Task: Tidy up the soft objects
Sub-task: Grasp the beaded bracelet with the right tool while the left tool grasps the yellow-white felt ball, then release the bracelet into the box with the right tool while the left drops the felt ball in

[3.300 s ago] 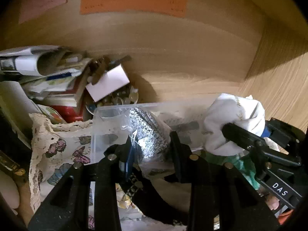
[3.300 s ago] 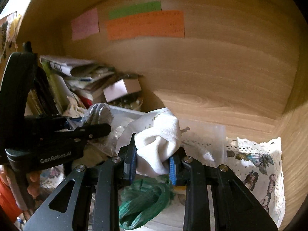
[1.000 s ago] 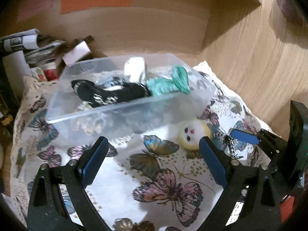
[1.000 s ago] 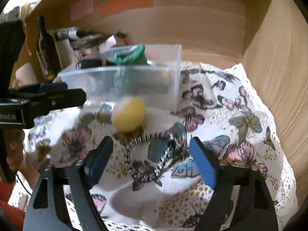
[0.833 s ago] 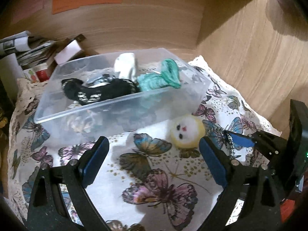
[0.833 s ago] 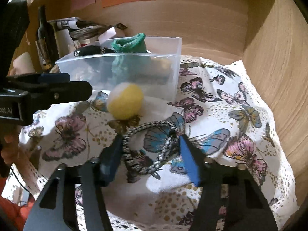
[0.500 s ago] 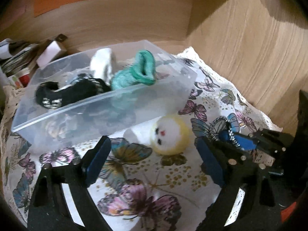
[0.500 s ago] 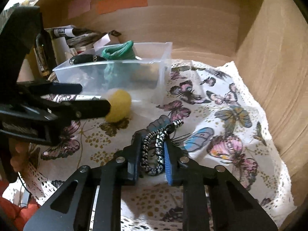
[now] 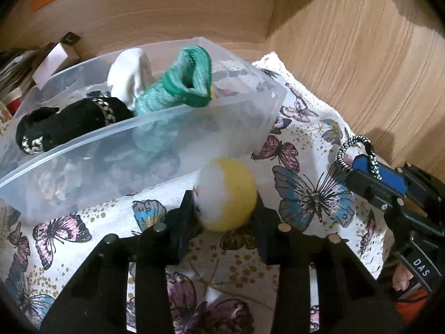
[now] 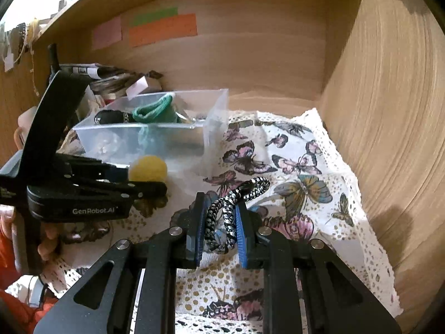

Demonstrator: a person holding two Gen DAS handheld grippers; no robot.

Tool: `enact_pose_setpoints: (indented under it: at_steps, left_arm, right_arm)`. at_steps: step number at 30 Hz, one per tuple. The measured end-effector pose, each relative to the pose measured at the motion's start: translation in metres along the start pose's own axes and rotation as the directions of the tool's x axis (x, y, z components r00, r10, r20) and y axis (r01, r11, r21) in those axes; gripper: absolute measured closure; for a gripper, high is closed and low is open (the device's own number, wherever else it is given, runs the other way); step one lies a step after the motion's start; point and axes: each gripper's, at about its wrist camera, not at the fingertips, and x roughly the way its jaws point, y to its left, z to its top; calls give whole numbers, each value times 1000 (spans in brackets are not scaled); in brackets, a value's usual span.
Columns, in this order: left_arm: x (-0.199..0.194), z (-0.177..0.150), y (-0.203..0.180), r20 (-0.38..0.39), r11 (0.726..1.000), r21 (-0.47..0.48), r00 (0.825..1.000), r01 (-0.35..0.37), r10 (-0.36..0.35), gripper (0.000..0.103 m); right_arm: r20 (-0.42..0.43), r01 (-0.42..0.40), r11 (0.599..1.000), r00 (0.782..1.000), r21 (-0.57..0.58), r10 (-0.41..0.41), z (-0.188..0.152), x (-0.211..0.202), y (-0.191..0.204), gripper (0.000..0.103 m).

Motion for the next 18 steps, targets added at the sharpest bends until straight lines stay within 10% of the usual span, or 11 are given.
enact_pose_setpoints:
  at_steps: [18]
  left_arm:
    - [-94, 15, 29, 242, 998, -42, 969, -44, 53, 65]
  right_arm:
    - [160, -49, 995, 985, -88, 62, 58, -10, 24, 86]
